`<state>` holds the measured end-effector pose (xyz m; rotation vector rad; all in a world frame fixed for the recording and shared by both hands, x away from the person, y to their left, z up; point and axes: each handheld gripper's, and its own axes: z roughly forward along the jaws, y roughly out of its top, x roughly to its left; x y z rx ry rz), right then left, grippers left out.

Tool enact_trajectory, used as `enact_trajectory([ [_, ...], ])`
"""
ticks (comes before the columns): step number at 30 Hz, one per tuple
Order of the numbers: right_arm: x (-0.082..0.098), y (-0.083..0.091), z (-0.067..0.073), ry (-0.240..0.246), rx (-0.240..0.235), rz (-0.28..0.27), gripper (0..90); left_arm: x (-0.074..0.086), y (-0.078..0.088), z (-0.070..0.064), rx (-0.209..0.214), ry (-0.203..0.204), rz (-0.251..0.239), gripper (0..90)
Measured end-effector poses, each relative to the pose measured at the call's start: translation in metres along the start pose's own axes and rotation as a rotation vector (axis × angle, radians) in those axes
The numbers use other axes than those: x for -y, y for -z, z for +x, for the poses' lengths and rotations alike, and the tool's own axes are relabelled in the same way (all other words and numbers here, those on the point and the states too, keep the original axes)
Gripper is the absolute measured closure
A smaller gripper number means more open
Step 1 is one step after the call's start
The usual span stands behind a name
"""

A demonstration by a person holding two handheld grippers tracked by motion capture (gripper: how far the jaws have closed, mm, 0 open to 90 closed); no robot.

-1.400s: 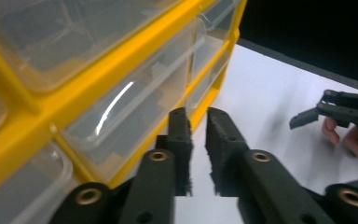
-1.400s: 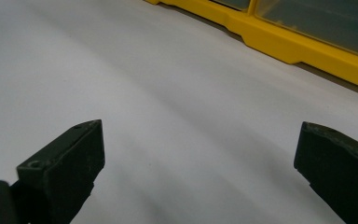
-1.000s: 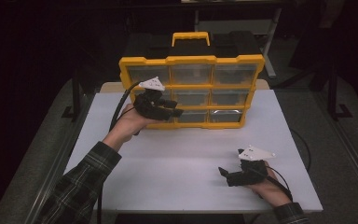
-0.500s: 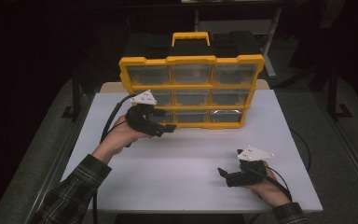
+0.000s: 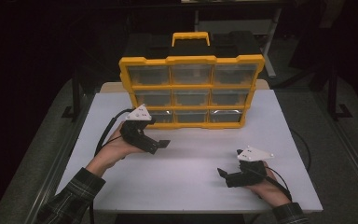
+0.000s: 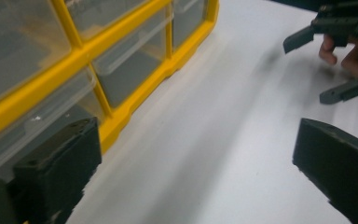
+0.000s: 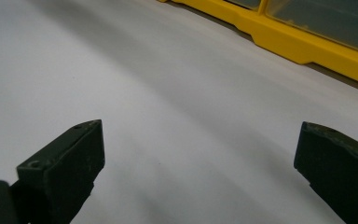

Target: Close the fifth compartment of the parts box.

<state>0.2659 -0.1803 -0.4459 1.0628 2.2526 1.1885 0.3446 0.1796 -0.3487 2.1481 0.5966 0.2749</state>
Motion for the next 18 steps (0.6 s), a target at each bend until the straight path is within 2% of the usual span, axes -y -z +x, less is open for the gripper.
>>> enact_trajectory([
  [11,0.0,0.0,0.001,-0.009,-0.001,0.0,1.3,0.037,0.007,-0.006,-0.036,-0.007,-0.019,0.0],
  [18,0.0,0.0,0.002,-0.008,-0.004,0.007,1.3,0.061,0.013,-0.003,-0.05,0.022,-0.041,0.0],
])
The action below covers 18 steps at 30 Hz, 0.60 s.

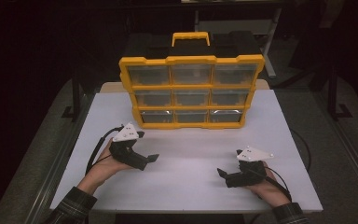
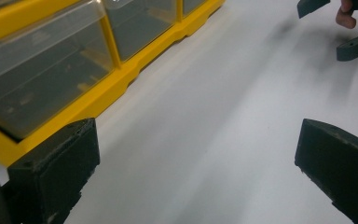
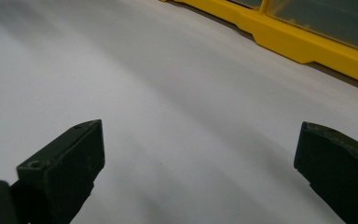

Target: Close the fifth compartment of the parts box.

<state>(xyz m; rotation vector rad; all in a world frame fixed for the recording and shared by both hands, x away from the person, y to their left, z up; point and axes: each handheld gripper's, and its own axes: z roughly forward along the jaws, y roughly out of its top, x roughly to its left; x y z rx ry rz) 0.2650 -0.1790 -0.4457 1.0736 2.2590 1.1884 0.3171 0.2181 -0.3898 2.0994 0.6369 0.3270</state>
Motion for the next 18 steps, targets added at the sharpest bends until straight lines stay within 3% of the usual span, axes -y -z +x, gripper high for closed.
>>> enact_trajectory([
  [7,0.0,0.0,0.0,-0.004,0.0,0.001,1.3,0.017,0.004,0.002,-0.026,0.013,-0.026,0.0],
  [18,0.001,-0.001,0.0,0.001,-0.001,0.004,1.3,0.038,0.011,0.0,-0.041,0.032,-0.024,0.0],
])
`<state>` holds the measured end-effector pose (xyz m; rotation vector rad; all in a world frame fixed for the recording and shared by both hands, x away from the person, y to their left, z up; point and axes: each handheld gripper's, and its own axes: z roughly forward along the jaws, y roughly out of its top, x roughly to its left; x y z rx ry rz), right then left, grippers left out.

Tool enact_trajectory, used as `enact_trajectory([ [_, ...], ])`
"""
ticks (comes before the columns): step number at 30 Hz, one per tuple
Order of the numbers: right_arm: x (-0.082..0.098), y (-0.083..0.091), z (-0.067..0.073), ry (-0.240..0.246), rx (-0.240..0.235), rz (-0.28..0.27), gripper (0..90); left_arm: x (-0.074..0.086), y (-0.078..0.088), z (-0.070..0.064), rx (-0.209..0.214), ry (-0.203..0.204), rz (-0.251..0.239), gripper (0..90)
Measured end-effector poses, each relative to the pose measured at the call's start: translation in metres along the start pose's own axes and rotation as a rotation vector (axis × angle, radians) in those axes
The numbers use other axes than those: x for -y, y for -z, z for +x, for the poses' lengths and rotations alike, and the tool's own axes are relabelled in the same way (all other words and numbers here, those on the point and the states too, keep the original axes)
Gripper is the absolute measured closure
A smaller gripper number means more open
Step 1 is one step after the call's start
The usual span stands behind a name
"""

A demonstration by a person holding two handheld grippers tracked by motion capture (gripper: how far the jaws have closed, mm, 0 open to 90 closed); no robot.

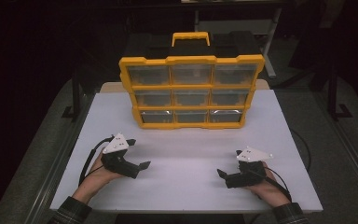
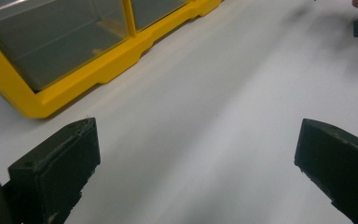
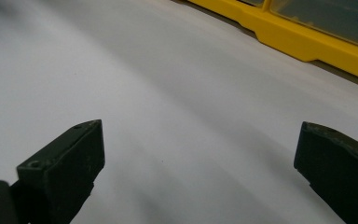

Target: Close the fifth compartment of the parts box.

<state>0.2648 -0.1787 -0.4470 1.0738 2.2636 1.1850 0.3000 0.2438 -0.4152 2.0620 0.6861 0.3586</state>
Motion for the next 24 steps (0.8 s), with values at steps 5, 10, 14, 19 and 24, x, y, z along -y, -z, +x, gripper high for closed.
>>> enact_trajectory([
  [5,0.0,0.001,0.0,0.004,0.001,-0.001,1.3,0.011,0.004,0.0,-0.008,0.017,-0.002,0.0],
  [10,0.0,0.001,0.0,-0.002,0.002,0.001,1.3,0.02,0.01,0.0,-0.015,0.033,-0.008,0.0],
  [14,0.0,0.001,0.0,-0.001,0.003,0.001,1.3,0.028,0.013,-0.002,-0.017,0.032,-0.014,0.0],
  [19,0.0,0.001,0.0,0.005,0.004,-0.001,1.3,0.032,0.012,-0.004,-0.014,0.024,0.001,0.0],
  [24,0.001,0.001,0.001,0.009,0.005,0.004,1.3,0.033,0.011,-0.005,-0.012,0.035,-0.003,0.0],
])
